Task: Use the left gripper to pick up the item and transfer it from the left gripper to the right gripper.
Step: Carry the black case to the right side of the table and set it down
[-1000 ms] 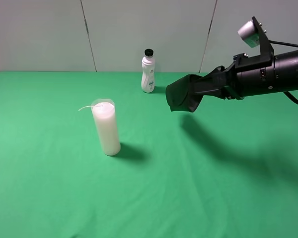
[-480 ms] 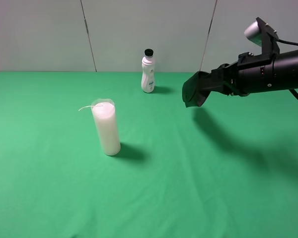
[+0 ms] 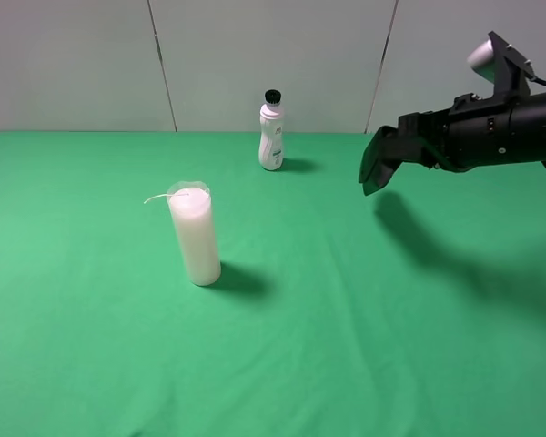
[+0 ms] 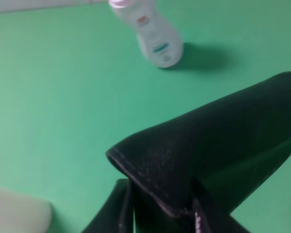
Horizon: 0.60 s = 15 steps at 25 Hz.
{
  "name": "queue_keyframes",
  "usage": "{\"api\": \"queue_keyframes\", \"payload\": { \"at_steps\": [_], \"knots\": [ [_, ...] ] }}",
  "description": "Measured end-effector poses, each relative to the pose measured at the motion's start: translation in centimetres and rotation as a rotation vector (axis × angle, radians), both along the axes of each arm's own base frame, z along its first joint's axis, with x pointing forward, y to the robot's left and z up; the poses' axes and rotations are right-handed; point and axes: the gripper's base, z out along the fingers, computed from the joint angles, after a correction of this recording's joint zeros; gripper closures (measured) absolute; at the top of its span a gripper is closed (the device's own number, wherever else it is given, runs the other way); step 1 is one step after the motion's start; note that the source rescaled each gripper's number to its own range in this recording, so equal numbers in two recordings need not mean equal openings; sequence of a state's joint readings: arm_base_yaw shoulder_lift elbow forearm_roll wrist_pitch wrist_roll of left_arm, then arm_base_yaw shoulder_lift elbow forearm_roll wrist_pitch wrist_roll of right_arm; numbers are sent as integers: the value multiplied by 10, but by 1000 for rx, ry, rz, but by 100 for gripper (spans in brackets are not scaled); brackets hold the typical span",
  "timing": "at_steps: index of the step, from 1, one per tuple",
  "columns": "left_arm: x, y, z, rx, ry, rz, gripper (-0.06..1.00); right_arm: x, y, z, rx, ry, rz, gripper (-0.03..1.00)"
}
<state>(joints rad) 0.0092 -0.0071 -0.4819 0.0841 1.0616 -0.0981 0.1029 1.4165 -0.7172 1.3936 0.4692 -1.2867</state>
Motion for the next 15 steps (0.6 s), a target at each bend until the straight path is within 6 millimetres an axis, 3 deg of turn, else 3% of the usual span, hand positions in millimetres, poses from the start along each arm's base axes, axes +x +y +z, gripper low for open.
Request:
{"api": "queue_keyframes", "payload": {
  "at_steps": [15],
  "knots": [
    [0,0,0,0,0,0,8,-5,-17,-9,-308,10,39,96]
  ]
}}
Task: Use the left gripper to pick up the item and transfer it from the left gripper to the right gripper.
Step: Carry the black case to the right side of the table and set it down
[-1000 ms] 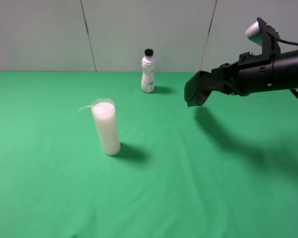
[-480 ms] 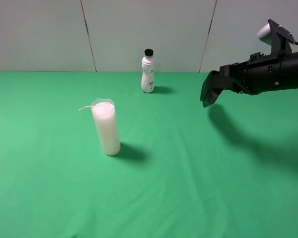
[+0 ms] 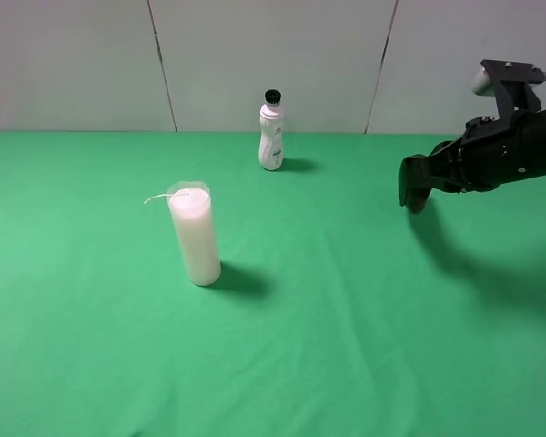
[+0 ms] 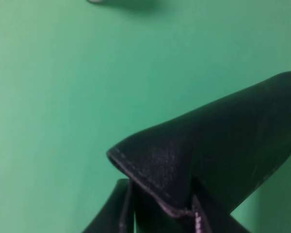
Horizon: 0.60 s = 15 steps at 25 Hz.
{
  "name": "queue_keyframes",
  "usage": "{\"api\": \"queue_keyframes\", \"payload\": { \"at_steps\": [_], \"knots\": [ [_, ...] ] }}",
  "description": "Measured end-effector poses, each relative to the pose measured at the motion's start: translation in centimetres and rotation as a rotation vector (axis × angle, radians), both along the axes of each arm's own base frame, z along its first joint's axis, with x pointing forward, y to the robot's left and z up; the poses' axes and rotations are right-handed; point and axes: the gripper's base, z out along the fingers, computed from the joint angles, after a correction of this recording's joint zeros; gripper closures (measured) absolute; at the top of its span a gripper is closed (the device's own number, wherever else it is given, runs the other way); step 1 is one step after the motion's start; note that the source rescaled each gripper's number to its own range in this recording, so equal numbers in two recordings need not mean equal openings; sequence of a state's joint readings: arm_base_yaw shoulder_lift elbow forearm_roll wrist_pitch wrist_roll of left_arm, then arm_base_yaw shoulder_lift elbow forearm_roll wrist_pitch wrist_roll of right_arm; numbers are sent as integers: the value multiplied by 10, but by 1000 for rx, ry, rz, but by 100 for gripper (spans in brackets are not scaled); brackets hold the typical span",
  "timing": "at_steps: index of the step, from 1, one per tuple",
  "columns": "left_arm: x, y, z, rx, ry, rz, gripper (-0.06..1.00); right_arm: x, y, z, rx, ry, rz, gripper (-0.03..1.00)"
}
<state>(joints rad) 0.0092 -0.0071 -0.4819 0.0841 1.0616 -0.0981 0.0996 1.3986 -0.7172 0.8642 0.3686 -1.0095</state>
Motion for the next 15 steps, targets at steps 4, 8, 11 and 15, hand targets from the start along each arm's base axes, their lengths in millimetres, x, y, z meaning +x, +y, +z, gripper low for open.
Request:
{"api": "queue_keyframes", "payload": {
  "at_steps": [4,8,11,15],
  "knots": [
    [0,0,0,0,0,0,8,-2,1,-4,-118,-9,57,96],
    [0,0,0,0,0,0,8,-7,16,-6,-219,-20,151,96],
    [0,0,0,0,0,0,8,-10,26,-7,-290,-36,215,96],
    [0,0,0,0,0,0,8,-13,35,-9,-372,-49,265,96]
  ]
}}
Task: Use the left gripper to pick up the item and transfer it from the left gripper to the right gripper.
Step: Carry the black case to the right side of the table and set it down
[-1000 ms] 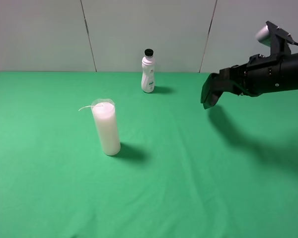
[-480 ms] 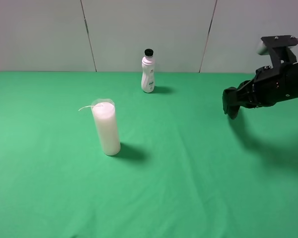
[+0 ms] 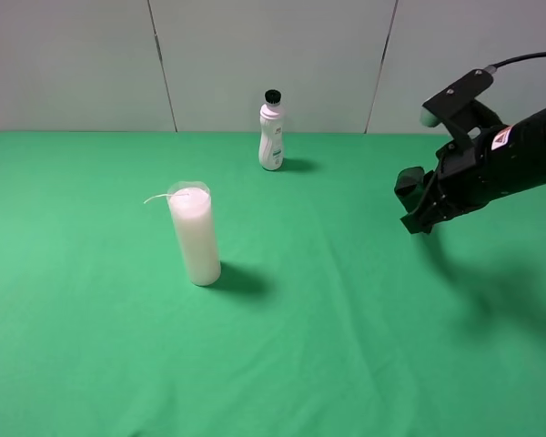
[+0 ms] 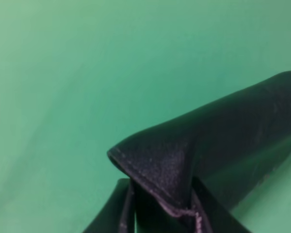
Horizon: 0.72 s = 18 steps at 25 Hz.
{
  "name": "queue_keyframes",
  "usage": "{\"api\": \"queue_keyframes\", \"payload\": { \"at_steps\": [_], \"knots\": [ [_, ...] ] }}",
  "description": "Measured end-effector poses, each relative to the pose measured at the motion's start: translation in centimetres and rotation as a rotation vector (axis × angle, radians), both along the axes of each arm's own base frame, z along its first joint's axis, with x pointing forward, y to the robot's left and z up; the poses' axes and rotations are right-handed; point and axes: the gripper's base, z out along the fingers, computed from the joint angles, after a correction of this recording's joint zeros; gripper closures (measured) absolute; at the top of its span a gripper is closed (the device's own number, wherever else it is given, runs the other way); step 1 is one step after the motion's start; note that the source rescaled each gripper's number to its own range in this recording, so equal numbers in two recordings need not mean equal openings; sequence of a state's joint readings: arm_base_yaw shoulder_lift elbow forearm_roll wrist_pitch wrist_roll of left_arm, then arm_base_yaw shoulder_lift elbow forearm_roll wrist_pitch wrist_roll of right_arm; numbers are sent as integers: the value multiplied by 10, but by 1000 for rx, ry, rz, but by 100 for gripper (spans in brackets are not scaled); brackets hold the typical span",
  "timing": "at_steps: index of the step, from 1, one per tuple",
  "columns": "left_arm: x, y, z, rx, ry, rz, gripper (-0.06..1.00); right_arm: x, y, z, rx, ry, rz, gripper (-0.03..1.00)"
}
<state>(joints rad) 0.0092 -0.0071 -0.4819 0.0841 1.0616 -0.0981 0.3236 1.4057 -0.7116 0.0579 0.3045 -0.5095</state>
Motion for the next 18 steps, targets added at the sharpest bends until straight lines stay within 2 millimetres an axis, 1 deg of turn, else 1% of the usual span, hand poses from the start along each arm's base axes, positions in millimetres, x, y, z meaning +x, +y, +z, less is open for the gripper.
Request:
{"api": "queue_keyframes", "payload": {
  "at_steps": [6,12,18],
  "knots": [
    [0,0,0,0,0,0,8,4,0,-12,-61,23,2,96],
    [0,0,0,0,0,0,8,5,0,-17,-70,40,3,97],
    [0,0,0,0,0,0,8,5,0,-17,-69,40,2,97]
  ]
}}
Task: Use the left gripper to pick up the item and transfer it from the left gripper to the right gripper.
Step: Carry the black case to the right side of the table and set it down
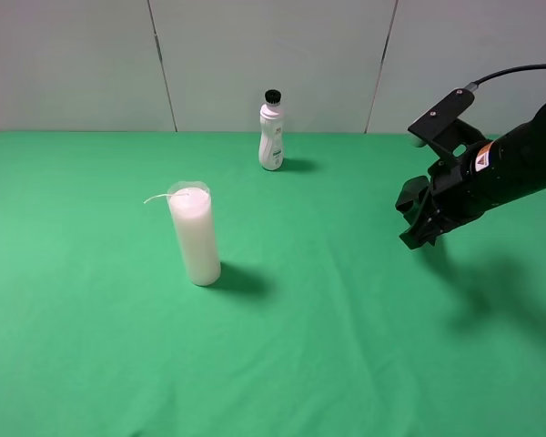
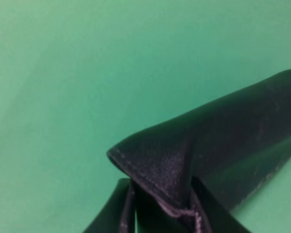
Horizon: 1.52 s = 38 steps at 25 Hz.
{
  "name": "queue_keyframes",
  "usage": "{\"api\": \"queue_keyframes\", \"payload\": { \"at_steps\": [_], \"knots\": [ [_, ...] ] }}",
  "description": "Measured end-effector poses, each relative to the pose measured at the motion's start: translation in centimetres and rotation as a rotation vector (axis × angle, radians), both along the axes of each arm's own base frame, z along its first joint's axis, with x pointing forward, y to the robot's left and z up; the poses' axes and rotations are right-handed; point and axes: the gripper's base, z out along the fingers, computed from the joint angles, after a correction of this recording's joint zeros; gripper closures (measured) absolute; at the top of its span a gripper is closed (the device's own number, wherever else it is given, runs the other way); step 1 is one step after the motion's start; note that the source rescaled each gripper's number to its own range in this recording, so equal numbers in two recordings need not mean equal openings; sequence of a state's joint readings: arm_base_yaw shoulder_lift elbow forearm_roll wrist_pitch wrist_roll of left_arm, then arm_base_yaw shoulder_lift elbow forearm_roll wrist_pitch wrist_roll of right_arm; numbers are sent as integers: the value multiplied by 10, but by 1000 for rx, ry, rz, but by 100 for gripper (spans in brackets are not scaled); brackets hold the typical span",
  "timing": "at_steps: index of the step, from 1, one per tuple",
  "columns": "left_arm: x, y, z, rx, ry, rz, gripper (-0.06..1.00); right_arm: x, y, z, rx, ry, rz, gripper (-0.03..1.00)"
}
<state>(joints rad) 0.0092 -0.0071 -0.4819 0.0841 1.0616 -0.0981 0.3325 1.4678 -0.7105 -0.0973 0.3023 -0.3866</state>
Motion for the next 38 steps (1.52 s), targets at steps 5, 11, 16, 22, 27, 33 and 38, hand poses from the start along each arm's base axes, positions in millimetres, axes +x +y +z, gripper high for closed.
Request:
{"api": "queue_keyframes", "payload": {
  "at_steps": [5,11,16,22,27,33,38],
  "knots": [
    [0,0,0,0,0,0,8,0,0,0,-1,3,0,75],
    [0,0,0,0,0,0,8,0,0,0,7,6,-8,1],
    [0,0,0,0,0,0,8,0,0,0,7,7,-8,-3],
    [0,0,0,0,0,0,8,-1,0,0,11,10,-12,-3],
    [0,0,0,0,0,0,8,-2,1,1,24,59,-39,-3],
    [0,0,0,0,0,0,8,6,5,22,48,134,-85,-3],
    [0,0,0,0,0,0,8,7,6,37,49,214,-135,-3]
  ]
}}
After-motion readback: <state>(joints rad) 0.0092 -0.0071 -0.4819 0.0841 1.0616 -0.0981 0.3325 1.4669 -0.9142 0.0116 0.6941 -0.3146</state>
